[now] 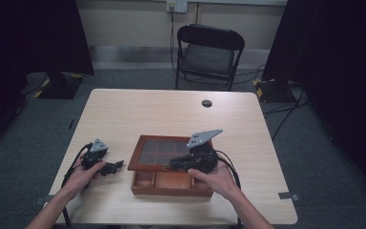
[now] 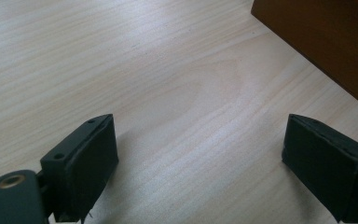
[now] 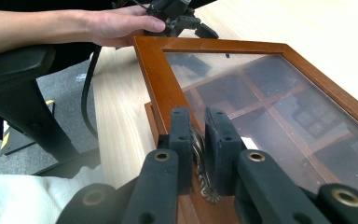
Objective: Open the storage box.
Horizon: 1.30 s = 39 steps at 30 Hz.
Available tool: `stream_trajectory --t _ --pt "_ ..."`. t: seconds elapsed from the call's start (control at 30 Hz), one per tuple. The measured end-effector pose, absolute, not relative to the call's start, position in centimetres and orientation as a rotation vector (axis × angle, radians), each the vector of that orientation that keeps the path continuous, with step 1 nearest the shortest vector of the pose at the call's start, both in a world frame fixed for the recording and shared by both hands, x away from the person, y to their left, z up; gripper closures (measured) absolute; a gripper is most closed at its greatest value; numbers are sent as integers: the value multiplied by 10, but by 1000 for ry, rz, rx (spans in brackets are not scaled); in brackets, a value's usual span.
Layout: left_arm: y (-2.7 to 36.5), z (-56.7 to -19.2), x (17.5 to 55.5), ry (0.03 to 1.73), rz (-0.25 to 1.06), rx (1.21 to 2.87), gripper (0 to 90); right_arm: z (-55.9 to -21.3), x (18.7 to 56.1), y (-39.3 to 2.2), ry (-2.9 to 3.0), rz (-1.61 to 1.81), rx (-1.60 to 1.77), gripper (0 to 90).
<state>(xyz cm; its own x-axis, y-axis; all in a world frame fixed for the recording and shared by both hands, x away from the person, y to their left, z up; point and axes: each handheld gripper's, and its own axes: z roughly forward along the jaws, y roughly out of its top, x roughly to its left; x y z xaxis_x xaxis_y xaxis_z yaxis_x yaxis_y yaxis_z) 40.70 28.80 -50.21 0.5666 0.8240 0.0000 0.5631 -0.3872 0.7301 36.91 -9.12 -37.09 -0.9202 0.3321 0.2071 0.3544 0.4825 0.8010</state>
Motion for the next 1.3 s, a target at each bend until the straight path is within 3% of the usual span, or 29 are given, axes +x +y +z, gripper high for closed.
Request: stream_trajectory --t 1.3 --pt "288 -502 407 1109 478 2093 97 -350 380 -92 -2693 -1495 -647 825"
